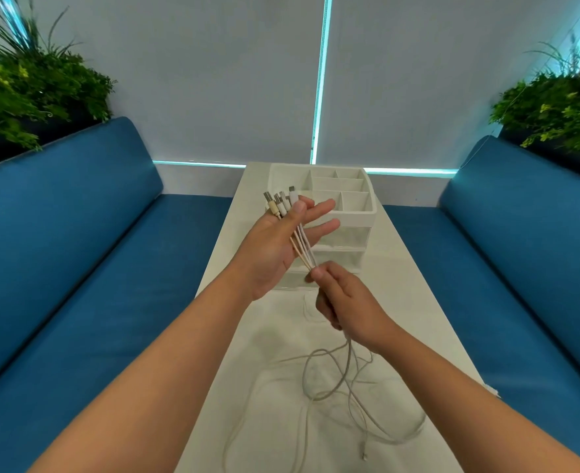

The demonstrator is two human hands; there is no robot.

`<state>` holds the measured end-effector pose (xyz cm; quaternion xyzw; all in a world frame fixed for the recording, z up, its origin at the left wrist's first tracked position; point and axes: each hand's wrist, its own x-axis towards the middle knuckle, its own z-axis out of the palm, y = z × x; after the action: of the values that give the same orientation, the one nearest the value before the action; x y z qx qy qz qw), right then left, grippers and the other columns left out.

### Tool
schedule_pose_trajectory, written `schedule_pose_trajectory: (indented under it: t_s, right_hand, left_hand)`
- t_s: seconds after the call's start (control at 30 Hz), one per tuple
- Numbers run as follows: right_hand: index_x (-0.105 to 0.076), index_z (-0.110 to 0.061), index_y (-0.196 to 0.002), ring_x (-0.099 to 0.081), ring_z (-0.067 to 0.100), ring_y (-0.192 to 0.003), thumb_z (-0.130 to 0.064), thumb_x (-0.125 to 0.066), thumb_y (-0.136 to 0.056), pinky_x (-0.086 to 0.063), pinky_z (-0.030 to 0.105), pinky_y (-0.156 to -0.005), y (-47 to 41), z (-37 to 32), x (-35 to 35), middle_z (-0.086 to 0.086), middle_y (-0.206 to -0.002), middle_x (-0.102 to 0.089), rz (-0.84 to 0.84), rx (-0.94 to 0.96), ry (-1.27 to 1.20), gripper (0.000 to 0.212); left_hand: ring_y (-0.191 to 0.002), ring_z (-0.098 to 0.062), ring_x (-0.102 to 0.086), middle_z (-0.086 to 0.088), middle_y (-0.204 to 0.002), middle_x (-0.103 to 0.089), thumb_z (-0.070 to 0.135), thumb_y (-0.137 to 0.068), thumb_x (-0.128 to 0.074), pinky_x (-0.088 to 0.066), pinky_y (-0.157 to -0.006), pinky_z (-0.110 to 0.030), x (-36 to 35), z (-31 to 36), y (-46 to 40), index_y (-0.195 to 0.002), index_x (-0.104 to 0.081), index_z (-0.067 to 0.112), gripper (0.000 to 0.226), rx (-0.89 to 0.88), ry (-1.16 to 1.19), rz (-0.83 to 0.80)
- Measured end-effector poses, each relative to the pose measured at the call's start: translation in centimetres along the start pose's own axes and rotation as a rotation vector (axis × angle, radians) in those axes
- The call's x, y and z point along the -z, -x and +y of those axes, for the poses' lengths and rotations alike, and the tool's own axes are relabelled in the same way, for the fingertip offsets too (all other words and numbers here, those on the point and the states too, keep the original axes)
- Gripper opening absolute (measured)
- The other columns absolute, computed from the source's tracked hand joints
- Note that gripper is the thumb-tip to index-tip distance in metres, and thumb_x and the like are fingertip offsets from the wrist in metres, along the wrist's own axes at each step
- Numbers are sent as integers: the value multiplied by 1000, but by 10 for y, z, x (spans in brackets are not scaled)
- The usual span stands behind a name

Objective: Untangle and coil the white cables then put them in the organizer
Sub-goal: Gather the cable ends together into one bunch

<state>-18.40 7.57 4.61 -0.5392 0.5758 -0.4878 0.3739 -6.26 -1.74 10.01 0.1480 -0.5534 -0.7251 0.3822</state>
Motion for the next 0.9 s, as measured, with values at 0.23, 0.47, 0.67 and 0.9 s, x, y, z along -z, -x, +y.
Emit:
schedule_pose_trajectory:
  t_s: [0.23,0.47,0.67,0.9]
  right_hand:
    - [-68,-9,-88,-63,14,-64,-8,-70,-84,-54,28,-62,2,6,3,1,-73,-63,26,-34,-307,4]
    - [-62,-10,-76,-56,14,-63,-10,-77,-71,-51,28,-72,-3,10,16,4,-67,-54,34,-125,-370,16]
    - [-53,-11,-86,-57,15,-60,-23,-65,-88,-51,27,-67,0,12,12,-1,-70,-57,-144,-208,-334,17]
    - [-40,-20,-55,-38,12,-51,-56,-50,-86,-36,28,-63,7,19,10,-3,-49,-41,7,-63,-151,49]
  left_hand:
    - [-112,-23,-68,-4,-125,-69,29,-106,-37,-48,-104,-43,7,-2,-5,-108,-46,10,21,12,-95,86]
    - [-109,-30,-68,-13,-120,-70,25,-106,-38,-55,-95,-41,4,0,-1,-109,-48,8,20,67,11,25]
    - [-99,-28,-72,-13,-113,-73,22,-106,-38,-57,-91,-40,-7,1,-3,-106,-51,9,18,94,67,-33]
    - [-55,-10,-46,1,-66,-51,24,-106,-38,-49,-64,-28,-2,-5,-3,-96,-50,15,18,51,131,86]
